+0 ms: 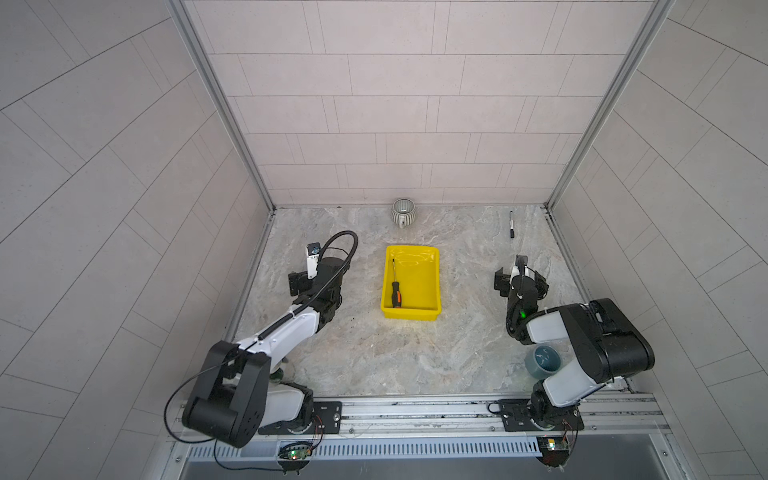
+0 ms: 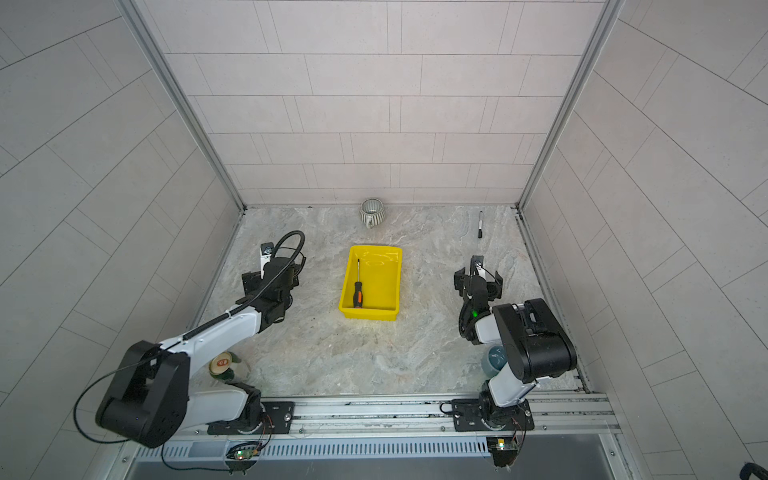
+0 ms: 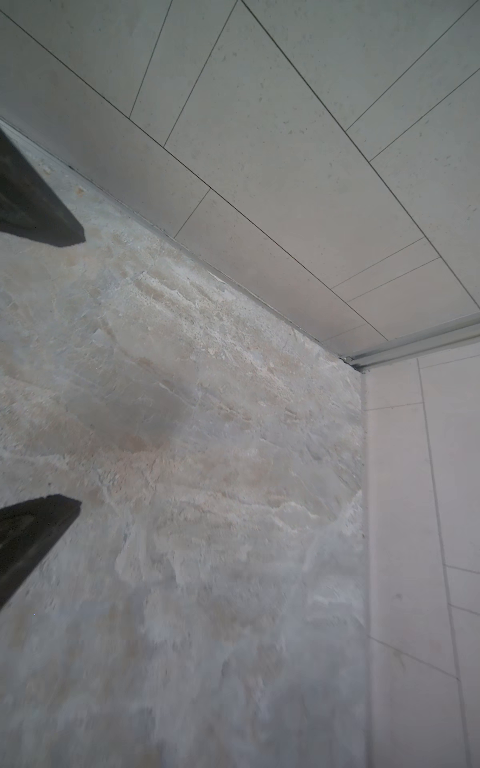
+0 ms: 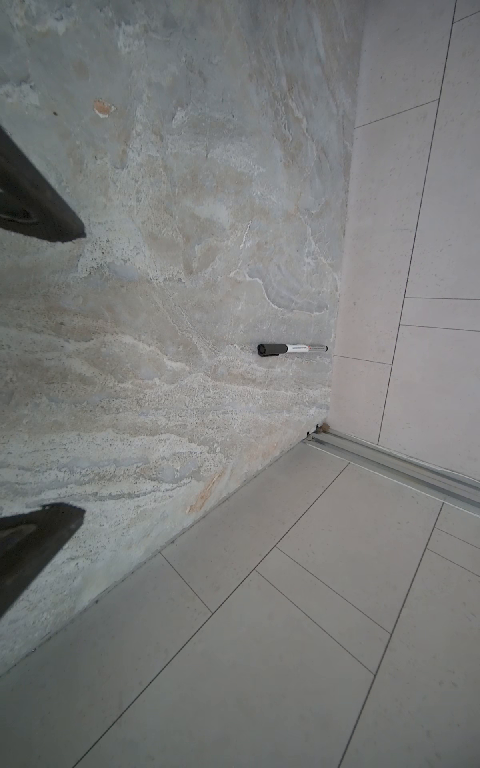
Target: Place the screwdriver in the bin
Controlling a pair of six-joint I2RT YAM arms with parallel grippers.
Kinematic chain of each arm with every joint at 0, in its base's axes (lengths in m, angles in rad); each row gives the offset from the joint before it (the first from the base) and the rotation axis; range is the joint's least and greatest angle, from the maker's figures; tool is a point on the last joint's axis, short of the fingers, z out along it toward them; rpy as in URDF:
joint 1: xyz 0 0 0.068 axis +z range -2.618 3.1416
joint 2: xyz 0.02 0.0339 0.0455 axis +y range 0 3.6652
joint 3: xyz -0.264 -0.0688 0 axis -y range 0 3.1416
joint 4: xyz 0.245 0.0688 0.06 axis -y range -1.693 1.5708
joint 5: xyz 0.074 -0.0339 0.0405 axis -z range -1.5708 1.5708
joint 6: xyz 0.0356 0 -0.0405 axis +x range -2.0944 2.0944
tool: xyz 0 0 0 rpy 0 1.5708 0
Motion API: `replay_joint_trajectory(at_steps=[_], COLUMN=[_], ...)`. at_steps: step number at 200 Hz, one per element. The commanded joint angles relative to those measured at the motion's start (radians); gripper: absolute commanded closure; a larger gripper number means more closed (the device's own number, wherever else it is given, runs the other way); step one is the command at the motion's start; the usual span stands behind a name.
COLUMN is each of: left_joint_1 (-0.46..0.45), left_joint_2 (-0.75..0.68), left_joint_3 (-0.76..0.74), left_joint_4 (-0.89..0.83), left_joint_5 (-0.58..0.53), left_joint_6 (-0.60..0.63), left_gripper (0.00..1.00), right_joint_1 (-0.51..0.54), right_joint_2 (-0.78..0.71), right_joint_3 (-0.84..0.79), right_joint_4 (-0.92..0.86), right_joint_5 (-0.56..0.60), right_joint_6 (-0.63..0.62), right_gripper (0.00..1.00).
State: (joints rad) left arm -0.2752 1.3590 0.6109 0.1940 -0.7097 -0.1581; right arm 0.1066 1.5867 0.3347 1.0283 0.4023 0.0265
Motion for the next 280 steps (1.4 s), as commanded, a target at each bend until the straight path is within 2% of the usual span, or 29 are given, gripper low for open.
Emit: replay_joint_trajectory(at_steps=[1,14,29,47,68,93,117,131,144,192,212,225,248,265,280], left_joint_1=[0.018,0.021,0.026,0.052,0.097,0.102,0.111,0.111,0.118,0.176,0.184,0.177,0.150,0.151,0.150], left_joint_2=[0.059,0.096,0.096,0.098,0.084,0.103,0.096,0.076,0.071,0.053,0.019,-0.029,-0.093,-0.083,-0.040], left_joint_3=[-0.041,-0.097,-0.078,-0.111,-0.116,-0.086,-0.098,-0.131,-0.169,-0.193,-0.243,-0.284,-0.313,-0.313,-0.313], left_joint_4=[0.167,0.319,0.280,0.380,0.365,0.327,0.339,0.383,0.462,0.503,0.563,0.575,0.552,0.566,0.658], left_joint_5=[-0.008,0.013,0.056,0.090,0.207,0.164,0.171,0.221,0.275,0.388,0.386,0.402,0.291,0.316,0.323], left_joint_6=[0.111,0.156,0.157,0.155,0.142,0.122,0.137,0.240,0.279,0.227,0.214,0.248,0.273,0.250,0.217], left_gripper=[0.00,0.00,0.00,0.00,0.00,0.00,0.00,0.00,0.00,0.00,0.00,0.00,0.00,0.00,0.00], right_joint_1=[0.003,0.002,0.004,0.004,0.003,0.003,0.004,0.004,0.004,0.004,0.003,0.004,0.003,0.002,0.002], right_joint_2=[0.002,0.002,0.002,0.002,0.002,0.002,0.002,0.002,0.002,0.002,0.002,0.002,0.002,0.002,0.002], right_joint_3=[0.002,0.002,0.002,0.003,0.003,0.002,0.002,0.002,0.004,0.004,0.002,0.003,0.003,0.004,0.003], right_joint_4=[0.016,0.016,0.016,0.015,0.016,0.015,0.015,0.015,0.015,0.014,0.014,0.014,0.014,0.013,0.013], right_joint_5=[0.000,0.000,0.000,0.000,0.000,0.000,0.000,0.000,-0.001,-0.002,-0.001,-0.002,-0.002,-0.002,-0.002], right_joint_6=[-0.011,-0.011,-0.010,-0.012,-0.010,-0.010,-0.010,-0.011,-0.010,-0.011,-0.011,-0.011,-0.010,-0.010,-0.011], right_gripper=[0.01,0.01,0.01,0.01,0.01,0.01,0.01,0.01,0.01,0.01,0.01,0.01,0.01,0.01,0.01])
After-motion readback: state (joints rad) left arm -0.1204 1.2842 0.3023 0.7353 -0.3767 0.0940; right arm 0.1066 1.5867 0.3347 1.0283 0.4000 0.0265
